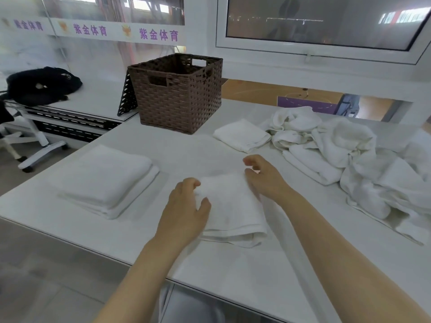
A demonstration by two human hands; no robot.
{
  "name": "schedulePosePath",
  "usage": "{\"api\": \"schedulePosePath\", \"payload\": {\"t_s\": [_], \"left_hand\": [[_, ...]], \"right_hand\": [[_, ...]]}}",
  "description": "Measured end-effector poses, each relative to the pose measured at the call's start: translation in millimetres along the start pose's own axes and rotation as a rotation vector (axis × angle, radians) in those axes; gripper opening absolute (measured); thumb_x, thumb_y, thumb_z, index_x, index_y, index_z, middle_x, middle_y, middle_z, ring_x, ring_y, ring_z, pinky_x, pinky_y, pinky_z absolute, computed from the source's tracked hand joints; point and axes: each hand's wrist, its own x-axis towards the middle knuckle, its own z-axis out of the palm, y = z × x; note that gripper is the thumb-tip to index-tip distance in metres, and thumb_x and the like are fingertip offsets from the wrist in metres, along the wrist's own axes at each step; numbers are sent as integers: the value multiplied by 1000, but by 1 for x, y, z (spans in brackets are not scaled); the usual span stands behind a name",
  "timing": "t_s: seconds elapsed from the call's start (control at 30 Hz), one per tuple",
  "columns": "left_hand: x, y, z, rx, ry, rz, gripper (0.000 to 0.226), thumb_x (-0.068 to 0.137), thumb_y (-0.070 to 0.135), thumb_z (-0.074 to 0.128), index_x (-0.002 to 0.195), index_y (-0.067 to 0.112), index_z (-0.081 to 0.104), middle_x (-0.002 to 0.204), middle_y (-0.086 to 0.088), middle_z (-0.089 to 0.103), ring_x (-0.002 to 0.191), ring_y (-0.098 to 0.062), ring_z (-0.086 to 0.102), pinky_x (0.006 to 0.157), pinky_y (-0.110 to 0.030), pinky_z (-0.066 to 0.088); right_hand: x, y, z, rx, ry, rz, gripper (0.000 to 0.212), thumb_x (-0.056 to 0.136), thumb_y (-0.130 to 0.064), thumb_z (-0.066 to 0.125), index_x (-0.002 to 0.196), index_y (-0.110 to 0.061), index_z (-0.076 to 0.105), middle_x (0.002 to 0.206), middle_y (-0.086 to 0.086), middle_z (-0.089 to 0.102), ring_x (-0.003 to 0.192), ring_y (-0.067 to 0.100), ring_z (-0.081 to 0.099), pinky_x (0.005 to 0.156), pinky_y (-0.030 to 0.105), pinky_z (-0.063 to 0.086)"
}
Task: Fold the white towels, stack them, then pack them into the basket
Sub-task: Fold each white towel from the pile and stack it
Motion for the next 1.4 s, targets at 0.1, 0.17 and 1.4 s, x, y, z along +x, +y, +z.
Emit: {"api": "schedulePosePath", "payload": {"t_s": [0.1,0.17,1.4], "left_hand": [[22,19,12,84,-161,72,41,99,28,45,139,21,40,144,7,39,130,-10,37,94,-21,30],[37,21,25,146,-269,109,38,101,28,39,136,14,43,145,2,40,136,-16,34,101,-23,30],[88,36,12,557,-869,66,42,81,33,62,121,35,51,116,12,55,101,-12,56,87,-31,50]], "right_hand": [[-4,13,-10,56,-61,74,27,98,-31,53,124,-25,59,119,-9,60,109,10,57,84,20,43],[-6,16,-12,97,-81,96,25,97,-33,55,119,-23,63,116,-11,63,105,7,58,80,17,43],[-62,15,-46,-261,-475,231,47,79,-61,69,110,-27,59,112,-11,59,102,9,57,95,33,48]]}}
